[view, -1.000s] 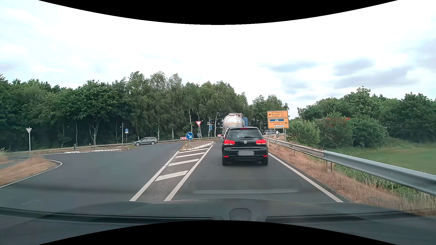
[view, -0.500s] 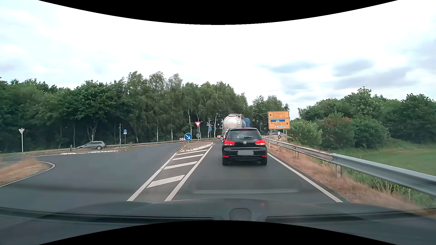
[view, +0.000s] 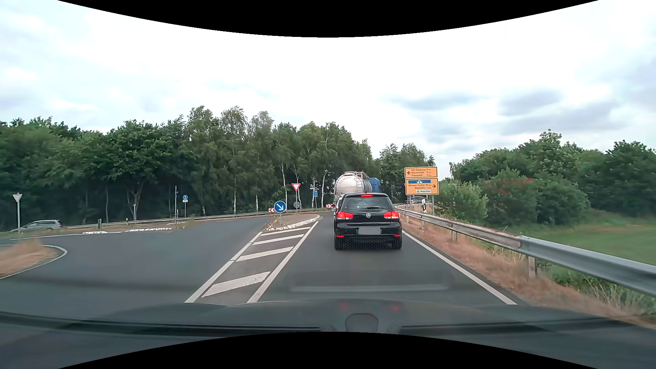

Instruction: Follow the waypoints while adhering to traffic rules and regulations

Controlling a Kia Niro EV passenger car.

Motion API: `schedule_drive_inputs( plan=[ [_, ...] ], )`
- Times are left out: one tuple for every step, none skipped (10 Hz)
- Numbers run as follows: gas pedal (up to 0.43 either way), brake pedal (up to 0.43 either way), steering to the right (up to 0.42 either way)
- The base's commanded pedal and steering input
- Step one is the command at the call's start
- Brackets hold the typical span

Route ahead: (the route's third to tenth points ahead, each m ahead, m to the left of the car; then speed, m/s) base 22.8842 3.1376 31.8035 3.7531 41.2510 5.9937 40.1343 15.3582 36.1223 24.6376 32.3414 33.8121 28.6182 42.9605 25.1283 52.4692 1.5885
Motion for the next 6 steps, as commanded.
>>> schedule_drive_inputs(
  plan=[
    [0.087,0.000,0.009],
    [0.059,0.000,0.009],
    [0.000,0.000,0.009],
    [0.000,0.000,0.008],
    [0.000,0.000,0.008],
    [0.000,0.000,0.008]
  ],
)
